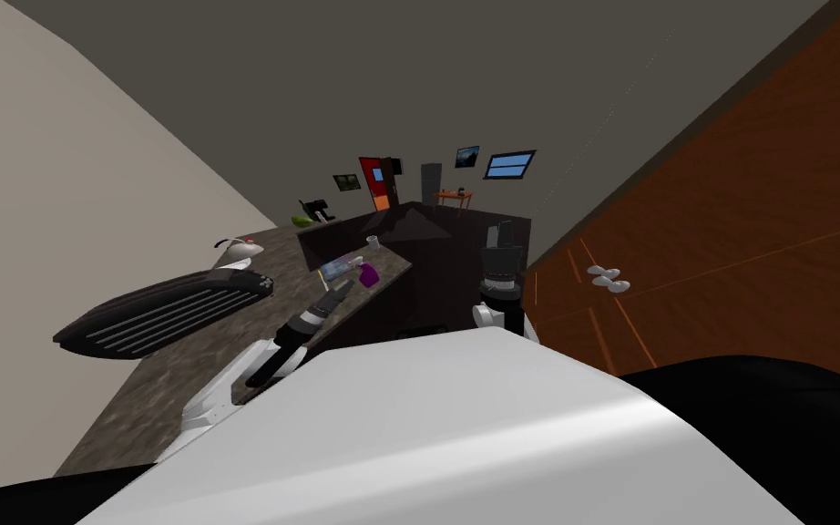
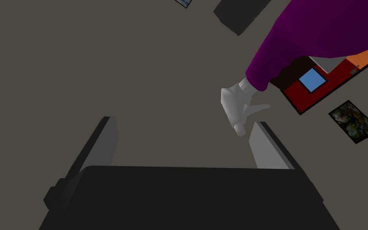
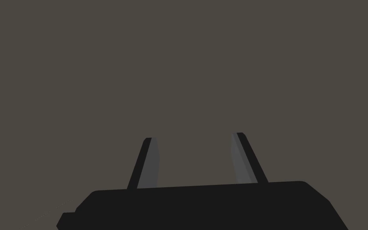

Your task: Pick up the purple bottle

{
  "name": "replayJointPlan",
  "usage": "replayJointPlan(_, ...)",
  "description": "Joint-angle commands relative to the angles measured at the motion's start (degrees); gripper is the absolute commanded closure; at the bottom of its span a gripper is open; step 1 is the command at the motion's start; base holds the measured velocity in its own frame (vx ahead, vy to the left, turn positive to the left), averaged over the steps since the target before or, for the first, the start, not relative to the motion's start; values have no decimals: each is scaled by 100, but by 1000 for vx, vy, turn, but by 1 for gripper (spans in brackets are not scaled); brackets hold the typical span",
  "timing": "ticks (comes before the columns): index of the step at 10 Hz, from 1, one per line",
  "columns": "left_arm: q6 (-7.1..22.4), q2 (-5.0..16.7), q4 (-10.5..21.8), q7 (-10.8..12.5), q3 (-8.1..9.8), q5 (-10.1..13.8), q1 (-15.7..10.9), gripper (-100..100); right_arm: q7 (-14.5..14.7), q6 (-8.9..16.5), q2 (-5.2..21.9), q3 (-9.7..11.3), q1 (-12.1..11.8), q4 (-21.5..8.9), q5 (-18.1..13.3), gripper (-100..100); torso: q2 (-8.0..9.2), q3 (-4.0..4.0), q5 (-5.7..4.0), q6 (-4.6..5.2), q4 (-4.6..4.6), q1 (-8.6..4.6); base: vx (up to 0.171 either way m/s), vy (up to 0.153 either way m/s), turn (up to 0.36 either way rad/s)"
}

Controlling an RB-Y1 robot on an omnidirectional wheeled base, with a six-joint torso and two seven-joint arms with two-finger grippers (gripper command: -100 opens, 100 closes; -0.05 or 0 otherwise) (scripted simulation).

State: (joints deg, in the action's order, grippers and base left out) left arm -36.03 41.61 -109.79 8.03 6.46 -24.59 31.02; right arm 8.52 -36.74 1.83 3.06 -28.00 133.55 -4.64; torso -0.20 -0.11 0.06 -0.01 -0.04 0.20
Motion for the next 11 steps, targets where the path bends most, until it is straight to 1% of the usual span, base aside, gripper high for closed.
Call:
replayJointPlan(1,0,286,127,-96,-14,-166,-10,-100,0,0,0,0,0,0,0,0,0,0,0,0,0,0,36,61,-146)
replayJointPlan(2,11,461,202,-158,-23,-270,-23,-100,0,0,0,0,0,0,0,0,-6,-3,1,1,-1,4,61,75,-141)
replayJointPlan(3,11,502,202,-158,-23,-270,-23,-100,0,0,0,0,0,0,0,0,-15,-8,2,0,-3,9,41,54,-46)
replayJointPlan(7,64,1198,450,-419,-71,-640,-84,-100,0,0,0,0,-1,0,0,0,-14,-8,1,-1,-3,4,47,50,-103)
replayJointPlan(9,88,1495,537,-547,-105,-795,-119,-100,0,0,0,0,-1,0,0,0,-22,-13,0,-1,-5,-5,67,37,-89)
replayJointPlan(11,106,1765,598,-665,-146,-928,-154,-100,0,0,0,0,-1,0,0,0,-6,-4,-3,-3,-2,-18,10,-3,-46)
